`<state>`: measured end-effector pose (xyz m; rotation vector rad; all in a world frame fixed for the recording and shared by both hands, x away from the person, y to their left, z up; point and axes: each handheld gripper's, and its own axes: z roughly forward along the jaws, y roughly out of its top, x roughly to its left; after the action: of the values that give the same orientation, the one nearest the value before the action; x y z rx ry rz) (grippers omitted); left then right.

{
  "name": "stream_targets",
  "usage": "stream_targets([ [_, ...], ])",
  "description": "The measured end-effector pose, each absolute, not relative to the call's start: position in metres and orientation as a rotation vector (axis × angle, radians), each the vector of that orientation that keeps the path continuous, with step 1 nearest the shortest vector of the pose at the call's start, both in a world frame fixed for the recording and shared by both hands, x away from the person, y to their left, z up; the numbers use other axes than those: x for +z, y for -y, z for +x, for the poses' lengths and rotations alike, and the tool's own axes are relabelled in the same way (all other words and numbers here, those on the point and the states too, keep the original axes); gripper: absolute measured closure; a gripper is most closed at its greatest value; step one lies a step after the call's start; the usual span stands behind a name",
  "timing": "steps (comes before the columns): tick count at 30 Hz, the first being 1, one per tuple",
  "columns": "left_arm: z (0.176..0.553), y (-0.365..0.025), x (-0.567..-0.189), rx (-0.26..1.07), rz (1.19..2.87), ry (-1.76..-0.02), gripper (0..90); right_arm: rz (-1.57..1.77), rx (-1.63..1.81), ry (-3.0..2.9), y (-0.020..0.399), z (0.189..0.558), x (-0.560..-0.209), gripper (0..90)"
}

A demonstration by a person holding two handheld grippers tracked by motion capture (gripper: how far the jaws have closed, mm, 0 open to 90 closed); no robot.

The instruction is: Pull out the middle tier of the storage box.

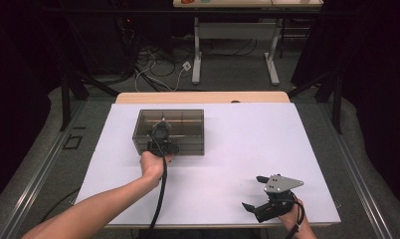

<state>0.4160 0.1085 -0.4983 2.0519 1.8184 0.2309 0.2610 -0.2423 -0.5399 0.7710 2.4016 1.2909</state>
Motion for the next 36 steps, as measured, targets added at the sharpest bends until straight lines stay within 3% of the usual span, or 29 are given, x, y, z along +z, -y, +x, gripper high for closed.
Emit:
stream_targets([
  [28,0.405,-0.109,-0.501,0.269,2.060,-1.783,55.6,0.770,1.296,-2.395,0.243,0.261,-0.540,0.7],
  [33,0.400,-0.109,-0.504,0.268,2.142,-1.678,37.6,0.771,1.294,-2.395,0.244,0.261,-0.540,0.7],
  [36,0.394,-0.113,-0.506,0.257,2.162,-1.619,33.0,0.770,1.293,-2.396,0.244,0.261,-0.540,0.7],
])
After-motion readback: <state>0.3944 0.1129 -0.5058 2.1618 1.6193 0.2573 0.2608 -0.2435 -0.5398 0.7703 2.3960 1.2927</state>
